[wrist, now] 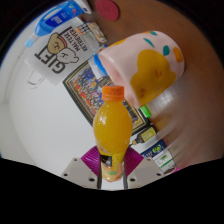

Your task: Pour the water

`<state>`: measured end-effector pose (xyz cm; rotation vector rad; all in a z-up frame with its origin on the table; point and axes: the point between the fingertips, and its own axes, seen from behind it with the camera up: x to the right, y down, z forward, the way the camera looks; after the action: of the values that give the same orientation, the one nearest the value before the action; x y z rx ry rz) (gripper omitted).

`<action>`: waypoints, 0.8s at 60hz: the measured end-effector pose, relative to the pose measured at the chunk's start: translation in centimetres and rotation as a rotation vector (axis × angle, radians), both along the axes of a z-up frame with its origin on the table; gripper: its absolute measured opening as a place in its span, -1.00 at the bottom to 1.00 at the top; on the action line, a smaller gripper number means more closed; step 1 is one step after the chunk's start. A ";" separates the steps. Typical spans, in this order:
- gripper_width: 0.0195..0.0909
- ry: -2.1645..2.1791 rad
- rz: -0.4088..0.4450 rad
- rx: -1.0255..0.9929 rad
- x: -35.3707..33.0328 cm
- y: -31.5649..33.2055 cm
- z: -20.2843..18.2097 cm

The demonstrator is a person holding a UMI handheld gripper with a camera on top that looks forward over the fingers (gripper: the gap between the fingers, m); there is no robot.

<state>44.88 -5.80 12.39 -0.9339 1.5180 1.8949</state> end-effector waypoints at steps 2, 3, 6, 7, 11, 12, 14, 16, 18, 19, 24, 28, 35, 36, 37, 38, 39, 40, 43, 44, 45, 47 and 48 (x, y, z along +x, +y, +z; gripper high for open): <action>-0.75 0.007 0.013 -0.009 0.1 0.1 -0.6; -0.75 0.010 0.018 -0.014 0.1 0.1 -0.8; -0.74 0.012 0.037 -0.027 0.1 0.0 -1.0; -0.74 0.006 0.046 -0.031 0.0 0.0 -1.1; -0.74 -0.056 0.083 -0.037 -0.4 -0.1 -0.8; -0.74 -0.079 0.092 -0.036 -0.5 -0.2 -0.6; -0.74 -0.134 0.113 -0.033 -0.7 -0.3 -0.3; -0.75 -0.206 0.137 -0.031 -1.0 -0.5 0.3; -0.74 -0.300 0.158 -0.027 -1.0 -0.5 0.6; -0.74 -0.355 0.168 -0.024 -0.9 -0.5 0.7; -0.75 -0.664 0.188 0.001 0.4 -0.6 1.8; -0.74 -0.934 0.162 0.024 3.0 -0.3 2.8; -0.74 -1.395 0.075 0.064 9.4 -0.1 4.8; -0.74 -1.455 0.062 0.051 10.0 0.1 5.0; -0.74 -1.516 0.047 0.048 10.9 0.1 5.1; -0.74 -1.577 0.033 0.043 11.9 0.1 5.1; -0.74 -1.635 0.021 0.036 12.8 0.1 5.0; -0.74 -1.690 0.011 0.027 13.8 0.2 4.8; -0.75 -1.834 -0.019 -0.008 17.0 0.4 3.8; -0.75 -1.876 -0.025 -0.022 17.9 0.4 3.3; -0.75 -1.917 -0.030 -0.036 18.8 0.5 2.8; -0.75 -1.990 -0.034 -0.067 20.5 0.5 1.4; -0.75 -2.027 -0.042 -0.072 21.6 0.3 0.5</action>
<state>66.49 -5.46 12.91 -1.7855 0.2251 0.1286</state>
